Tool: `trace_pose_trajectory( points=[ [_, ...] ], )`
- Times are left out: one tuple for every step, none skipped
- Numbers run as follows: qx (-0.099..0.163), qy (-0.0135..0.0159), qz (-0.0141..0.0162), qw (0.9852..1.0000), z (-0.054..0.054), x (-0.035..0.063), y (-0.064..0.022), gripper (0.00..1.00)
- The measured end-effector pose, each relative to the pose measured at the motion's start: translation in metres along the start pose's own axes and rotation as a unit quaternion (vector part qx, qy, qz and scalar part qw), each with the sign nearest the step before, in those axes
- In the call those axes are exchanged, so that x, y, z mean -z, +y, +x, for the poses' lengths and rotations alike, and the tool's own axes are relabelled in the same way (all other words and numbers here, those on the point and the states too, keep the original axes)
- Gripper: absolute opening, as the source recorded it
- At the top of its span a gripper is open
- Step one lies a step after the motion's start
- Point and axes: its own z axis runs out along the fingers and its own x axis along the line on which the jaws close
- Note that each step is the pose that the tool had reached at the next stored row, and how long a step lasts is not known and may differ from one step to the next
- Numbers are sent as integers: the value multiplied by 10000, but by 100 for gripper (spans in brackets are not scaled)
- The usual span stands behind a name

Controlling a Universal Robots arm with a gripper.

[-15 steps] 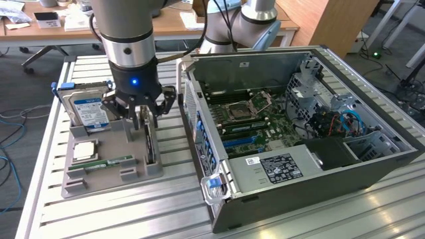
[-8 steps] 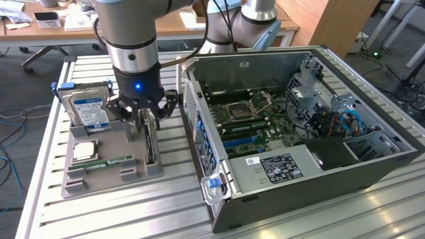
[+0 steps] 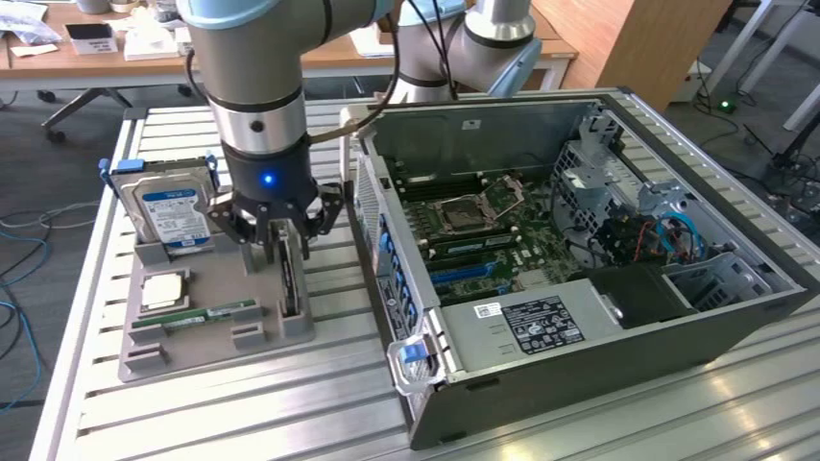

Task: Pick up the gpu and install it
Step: 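Pick up the gpu and move the gpu toward the slot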

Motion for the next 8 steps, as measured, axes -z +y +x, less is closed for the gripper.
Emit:
trace_pose_trajectory(
  points=[
    [0,1,0,10000,1,-18,0,47],
    [0,1,0,10000,1,-36,1,47],
    [0,2,0,10000,2,-54,3,47],
    [0,3,1,10000,2,-72,4,47],
    [0,4,1,10000,3,-91,6,47],
    [0,5,1,10000,4,-109,8,47],
    [0,5,1,10000,4,-127,10,47],
    [0,5,1,10000,4,-141,11,47]
  ],
)
